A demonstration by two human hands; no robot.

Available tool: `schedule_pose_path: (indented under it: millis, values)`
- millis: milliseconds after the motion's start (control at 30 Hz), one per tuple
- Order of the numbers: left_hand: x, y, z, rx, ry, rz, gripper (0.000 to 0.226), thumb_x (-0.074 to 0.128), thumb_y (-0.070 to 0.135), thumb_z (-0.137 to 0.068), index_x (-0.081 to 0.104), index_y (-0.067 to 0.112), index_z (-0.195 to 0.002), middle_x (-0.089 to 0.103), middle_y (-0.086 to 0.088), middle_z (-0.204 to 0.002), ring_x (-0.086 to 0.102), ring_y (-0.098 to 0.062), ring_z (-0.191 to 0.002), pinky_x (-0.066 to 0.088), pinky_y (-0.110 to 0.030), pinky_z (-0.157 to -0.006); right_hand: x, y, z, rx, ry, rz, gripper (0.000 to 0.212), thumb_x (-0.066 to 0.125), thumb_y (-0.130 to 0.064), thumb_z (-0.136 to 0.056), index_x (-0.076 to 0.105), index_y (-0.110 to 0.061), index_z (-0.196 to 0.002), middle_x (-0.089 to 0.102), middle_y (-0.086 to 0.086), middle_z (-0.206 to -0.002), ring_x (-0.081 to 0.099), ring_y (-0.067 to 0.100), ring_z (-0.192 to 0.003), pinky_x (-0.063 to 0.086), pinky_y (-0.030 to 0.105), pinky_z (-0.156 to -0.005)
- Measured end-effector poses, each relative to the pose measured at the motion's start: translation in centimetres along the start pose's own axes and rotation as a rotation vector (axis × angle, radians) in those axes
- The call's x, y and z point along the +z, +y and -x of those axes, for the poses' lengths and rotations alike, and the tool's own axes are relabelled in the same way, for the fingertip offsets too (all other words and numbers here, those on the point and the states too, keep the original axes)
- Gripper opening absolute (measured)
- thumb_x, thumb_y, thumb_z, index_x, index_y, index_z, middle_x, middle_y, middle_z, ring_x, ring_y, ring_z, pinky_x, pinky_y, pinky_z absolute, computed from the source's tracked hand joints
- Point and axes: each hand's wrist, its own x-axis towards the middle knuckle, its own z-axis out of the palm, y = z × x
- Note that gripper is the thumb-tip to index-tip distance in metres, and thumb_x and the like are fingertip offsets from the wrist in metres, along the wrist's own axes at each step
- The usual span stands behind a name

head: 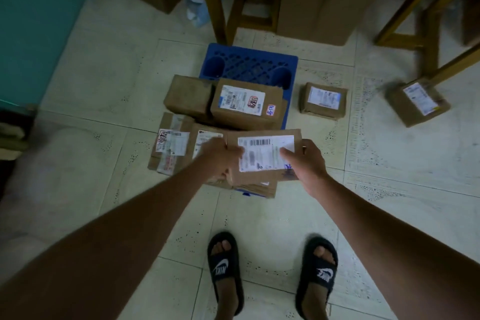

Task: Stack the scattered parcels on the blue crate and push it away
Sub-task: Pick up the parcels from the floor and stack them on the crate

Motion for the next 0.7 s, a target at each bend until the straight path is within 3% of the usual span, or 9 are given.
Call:
schedule_pose_path:
  millis: [100,200,333,433,533,700]
  values:
    - [2.4,-4.3,-0.5,-0.1,0.067,0.154,0.035,0.063,0.036,-0.089,0.062,0.01,-0.113,0.072,-0.014,-0.104,0.073,-0.028,-0.085,0.062,-0.038,-0.064,0.8,-0.4,-1.3,-0.041,-0.122,0.188,0.043,0.065,-0.025,-0.087,0.052,-0.017,-0.127,0.064,0.005,-0.114,0.064,0.026,-0.098,0.059,0.039,-0.073]
    - [4.8,-7.7,-1.2,-0.274,0.043,0.502,0.036,0.064,0.033,-0.087,0.062,0.011,-0.116,0.071,-0.014,-0.107,0.072,-0.029,-0.085,0.061,-0.036,-0.057,2.4,-1.4,-2.8,-0.122,-0.232,0.385,0.05,0.064,-0.024,-0.088,0.05,-0.026,-0.135,0.061,0.001,-0.125,0.06,0.025,-0.111,0.053,0.029,-0.074]
    - [7.1,-10.4,-2.1,-0.412,0.053,0.769,0.027,0.062,0.033,-0.091,0.065,0.01,-0.104,0.071,-0.016,-0.104,0.072,-0.028,-0.087,0.062,-0.036,-0.062,6.1,-2.1,-4.2,-0.238,-0.308,0.575,0.062,0.063,-0.022,-0.091,0.037,-0.024,-0.147,0.054,0.003,-0.137,0.056,0.022,-0.121,0.049,0.028,-0.091]
    - [8.0,-11.7,-3.0,-0.435,0.092,0.882,0.032,0.062,0.034,-0.092,0.063,0.006,-0.108,0.07,-0.016,-0.104,0.072,-0.029,-0.087,0.063,-0.039,-0.066,8.7,-1.8,-5.2,-0.323,-0.337,0.672,0.06,0.064,-0.023,-0.09,0.04,-0.023,-0.145,0.056,0.006,-0.137,0.052,0.025,-0.127,0.044,0.042,-0.106]
    - [8.0,-11.9,-4.1,-0.447,0.124,0.927,0.026,0.061,0.033,-0.093,0.062,0.008,-0.1,0.071,-0.018,-0.103,0.073,-0.028,-0.082,0.063,-0.038,-0.067,10.4,-1.6,-6.7,-0.364,-0.371,0.741,0.06,0.063,-0.028,-0.09,0.038,-0.026,-0.145,0.055,0.006,-0.139,0.05,0.028,-0.129,0.044,0.048,-0.105]
    - [8.3,-11.4,-5.1,-0.433,0.141,0.956,0.028,0.059,0.034,-0.094,0.064,0.009,-0.107,0.071,-0.015,-0.103,0.072,-0.026,-0.084,0.063,-0.038,-0.069,11.7,-1.2,-8.5,-0.382,-0.376,0.763,0.059,0.059,-0.028,-0.093,0.034,-0.028,-0.146,0.051,0.008,-0.141,0.05,0.03,-0.128,0.048,0.051,-0.101]
